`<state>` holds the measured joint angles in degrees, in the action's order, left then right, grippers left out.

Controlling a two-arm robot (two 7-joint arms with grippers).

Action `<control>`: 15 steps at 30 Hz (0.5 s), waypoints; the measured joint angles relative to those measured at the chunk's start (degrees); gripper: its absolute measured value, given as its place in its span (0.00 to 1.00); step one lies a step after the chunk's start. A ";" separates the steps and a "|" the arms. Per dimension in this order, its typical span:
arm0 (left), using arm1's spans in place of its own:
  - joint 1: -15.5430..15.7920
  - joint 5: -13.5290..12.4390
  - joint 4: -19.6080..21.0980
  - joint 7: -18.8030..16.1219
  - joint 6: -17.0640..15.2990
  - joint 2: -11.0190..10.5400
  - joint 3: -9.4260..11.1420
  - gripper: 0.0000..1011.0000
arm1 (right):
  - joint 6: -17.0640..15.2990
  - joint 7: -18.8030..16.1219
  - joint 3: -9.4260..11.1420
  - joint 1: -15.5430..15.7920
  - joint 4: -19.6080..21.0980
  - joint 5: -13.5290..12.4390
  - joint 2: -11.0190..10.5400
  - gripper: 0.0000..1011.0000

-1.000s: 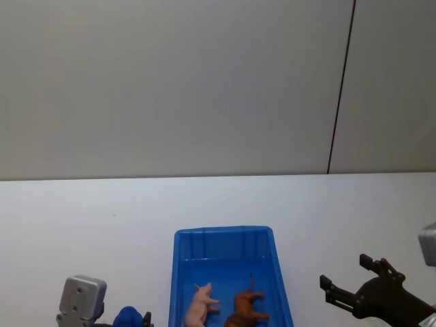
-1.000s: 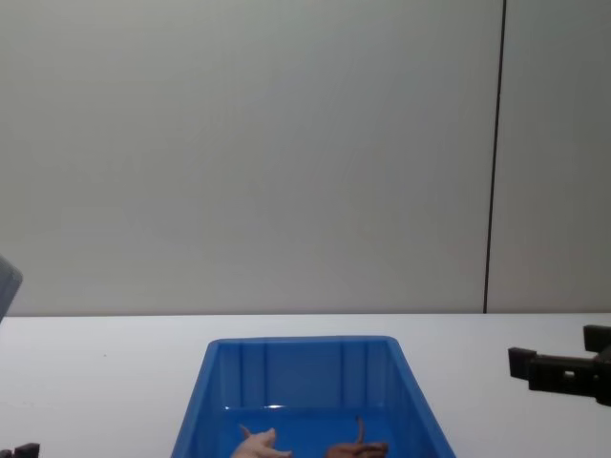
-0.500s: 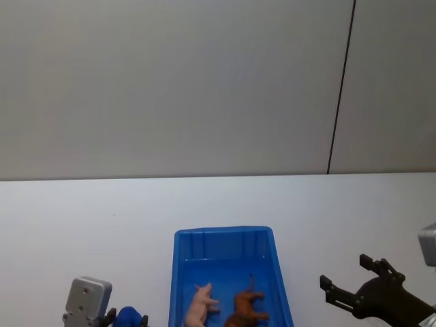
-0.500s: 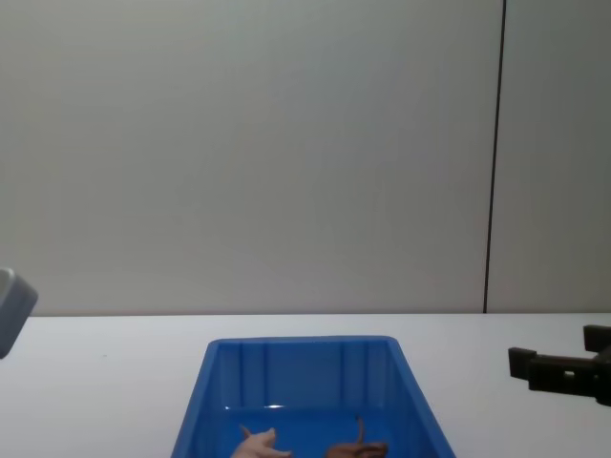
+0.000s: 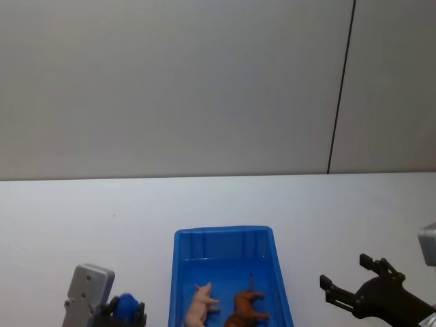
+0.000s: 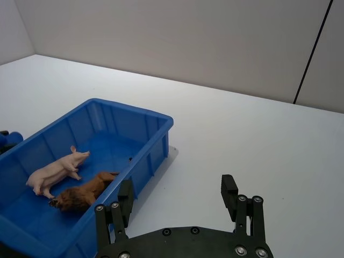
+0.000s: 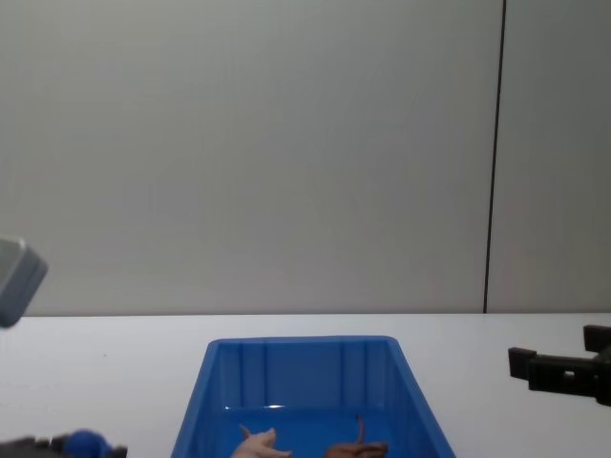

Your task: Pick up the two dolls from the table and place them into the box.

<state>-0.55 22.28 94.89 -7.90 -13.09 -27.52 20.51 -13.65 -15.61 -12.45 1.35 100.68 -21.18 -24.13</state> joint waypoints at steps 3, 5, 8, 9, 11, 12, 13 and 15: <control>0.44 -0.97 0.74 0.26 -0.01 0.00 -0.24 0.47 | 0.00 0.00 0.00 0.00 0.00 0.00 0.00 0.99; 0.91 -1.81 1.36 0.57 0.07 0.07 -0.45 0.46 | 0.00 0.00 0.00 0.00 0.00 0.00 0.00 0.99; 1.61 -3.00 2.04 1.21 0.31 0.29 -0.62 0.44 | 0.00 0.00 0.00 0.00 0.00 0.00 0.00 0.99; 1.91 -3.36 2.25 1.43 0.41 0.41 -0.66 0.43 | 0.00 0.00 0.00 0.00 0.00 0.00 0.00 0.99; 2.64 -4.44 2.61 2.29 0.74 0.78 -0.68 0.41 | 0.00 0.00 0.00 0.00 0.00 0.00 0.00 0.99; 2.96 -4.77 2.71 2.59 0.84 0.98 -0.68 0.41 | 0.00 0.00 0.00 0.00 0.00 0.00 0.00 0.99; 3.15 -5.10 2.75 2.88 0.94 1.10 -0.68 0.41 | 0.00 0.00 0.00 0.00 0.00 0.00 0.00 0.99; 4.12 -6.18 2.83 4.05 1.32 1.77 -0.57 0.39 | 0.00 0.00 0.00 0.00 0.00 0.00 0.00 0.99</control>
<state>3.57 16.10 97.72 -3.85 -11.77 -25.74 19.94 -13.65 -15.61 -12.45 1.35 100.68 -21.18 -24.13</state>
